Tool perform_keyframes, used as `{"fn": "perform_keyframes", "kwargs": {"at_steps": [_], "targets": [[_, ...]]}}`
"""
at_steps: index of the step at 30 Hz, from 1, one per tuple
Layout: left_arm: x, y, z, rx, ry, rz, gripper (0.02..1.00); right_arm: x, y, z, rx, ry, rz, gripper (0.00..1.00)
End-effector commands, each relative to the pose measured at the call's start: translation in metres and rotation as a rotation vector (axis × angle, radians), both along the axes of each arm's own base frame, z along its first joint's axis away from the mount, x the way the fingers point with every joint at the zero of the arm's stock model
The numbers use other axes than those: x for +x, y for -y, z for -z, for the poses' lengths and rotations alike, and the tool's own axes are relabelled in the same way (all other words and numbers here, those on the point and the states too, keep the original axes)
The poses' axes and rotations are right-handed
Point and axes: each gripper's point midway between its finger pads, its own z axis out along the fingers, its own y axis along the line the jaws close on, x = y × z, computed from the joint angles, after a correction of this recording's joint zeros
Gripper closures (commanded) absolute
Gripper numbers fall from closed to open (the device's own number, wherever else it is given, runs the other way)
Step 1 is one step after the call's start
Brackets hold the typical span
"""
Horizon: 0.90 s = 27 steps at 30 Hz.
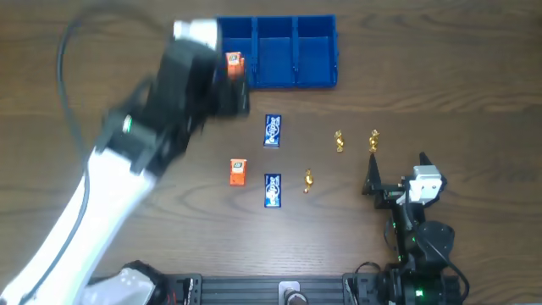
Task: Sort Candies Into Trays
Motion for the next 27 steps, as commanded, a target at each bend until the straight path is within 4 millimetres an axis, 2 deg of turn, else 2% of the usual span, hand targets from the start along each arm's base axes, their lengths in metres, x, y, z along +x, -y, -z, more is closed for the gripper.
{"fn": "perform_keyframes", "kwargs": {"at_steps": [1,6,9,17,27], "targets": [[-0.053,-0.007,0.136,0.096,-0.28,-0.037,0.115,0.0,-0.001,0.002,-0.004,-0.002,-0.005,0.003],[-0.074,0.006,0.206,0.123,-0.359,-0.029,0.112,0.0,-0.001,0.002,-0.004,-0.002,-0.005,0.003],[-0.076,0.005,0.233,0.163,-0.416,-0.047,0.128,0.0,-0.001,0.002,-0.004,-0.002,-0.005,0.003],[-0.079,0.008,0.265,0.187,-0.485,-0.079,0.154,0.0,-0.001,0.002,-0.004,-0.002,-0.005,0.003],[-0.078,0.009,0.277,0.196,-0.499,-0.085,0.432,0.0,-0.001,0.002,-0.004,-0.002,-0.005,0.003]]}}
